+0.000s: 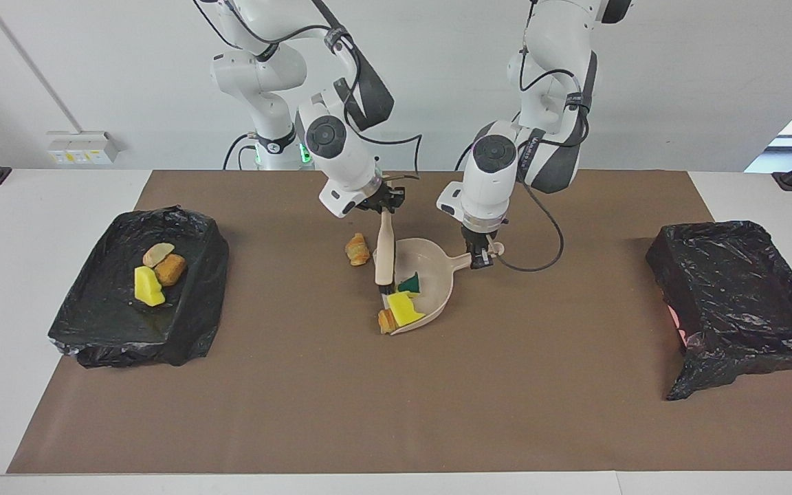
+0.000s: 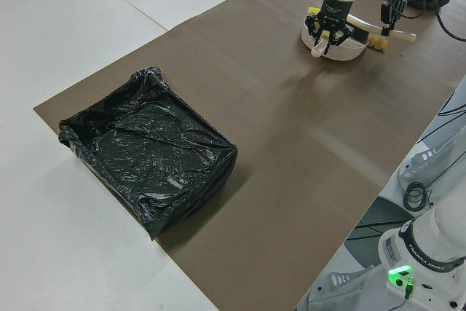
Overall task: Sweep and dump trash in bin
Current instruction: 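Sweep the sponges and crusts into the dustpan with the right gripper's brush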
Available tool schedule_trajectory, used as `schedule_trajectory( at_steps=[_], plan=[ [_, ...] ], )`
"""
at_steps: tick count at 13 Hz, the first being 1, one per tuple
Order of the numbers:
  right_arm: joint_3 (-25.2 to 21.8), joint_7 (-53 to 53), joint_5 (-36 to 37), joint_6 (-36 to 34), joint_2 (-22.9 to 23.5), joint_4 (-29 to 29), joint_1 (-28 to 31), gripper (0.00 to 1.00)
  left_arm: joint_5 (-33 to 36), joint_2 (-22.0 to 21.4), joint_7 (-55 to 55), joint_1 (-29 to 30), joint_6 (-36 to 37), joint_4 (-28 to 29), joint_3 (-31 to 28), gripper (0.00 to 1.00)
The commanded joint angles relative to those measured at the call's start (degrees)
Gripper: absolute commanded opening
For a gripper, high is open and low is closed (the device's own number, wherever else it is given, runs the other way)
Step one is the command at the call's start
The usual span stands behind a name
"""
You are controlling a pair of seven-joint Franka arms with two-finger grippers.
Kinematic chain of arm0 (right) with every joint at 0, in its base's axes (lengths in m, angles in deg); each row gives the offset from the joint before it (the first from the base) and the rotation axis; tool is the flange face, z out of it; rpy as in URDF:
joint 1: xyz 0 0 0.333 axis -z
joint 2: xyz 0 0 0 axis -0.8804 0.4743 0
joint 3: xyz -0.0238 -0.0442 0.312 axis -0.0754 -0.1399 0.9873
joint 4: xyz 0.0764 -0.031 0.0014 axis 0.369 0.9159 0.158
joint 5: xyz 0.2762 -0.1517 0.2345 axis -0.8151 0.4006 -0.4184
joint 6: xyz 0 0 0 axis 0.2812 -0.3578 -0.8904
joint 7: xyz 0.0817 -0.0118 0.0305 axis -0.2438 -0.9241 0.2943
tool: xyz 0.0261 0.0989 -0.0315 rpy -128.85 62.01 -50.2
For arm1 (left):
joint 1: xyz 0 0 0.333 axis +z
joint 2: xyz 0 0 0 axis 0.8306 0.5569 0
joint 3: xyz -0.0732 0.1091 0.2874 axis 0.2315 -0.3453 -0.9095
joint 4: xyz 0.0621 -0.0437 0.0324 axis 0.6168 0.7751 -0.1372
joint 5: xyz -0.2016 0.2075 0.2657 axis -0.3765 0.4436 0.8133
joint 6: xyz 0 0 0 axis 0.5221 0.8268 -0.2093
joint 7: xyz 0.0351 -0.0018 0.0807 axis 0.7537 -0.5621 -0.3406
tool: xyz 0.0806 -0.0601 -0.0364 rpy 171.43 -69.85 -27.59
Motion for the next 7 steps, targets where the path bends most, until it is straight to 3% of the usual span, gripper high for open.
schedule_trajectory(
  at_steps=[1,3,5,7],
  plan=[
    [-0.67,-0.96,-0.15,-7.9,-7.43,2.12,1.86,0.0,0.79,-1.9,1.01,0.42,-1.35,2.54,-0.31,0.0],
    [-0.67,-2.2,6.6,-7.85,-11.73,8.43,3.0,0.0,0.79,-1.9,1.01,0.95,-0.83,2.54,-0.31,0.0],
    [-0.58,-2.55,8.03,-7.84,-15.69,14.23,3.89,0.0,0.79,-1.9,0.92,1.04,-0.74,2.54,-0.31,0.0],
    [-0.32,-2.91,8.39,-4.88,-16.59,19.25,3.71,0.0,0.79,-2.07,1.01,1.04,-0.82,2.89,-0.31,0.0]
  ],
)
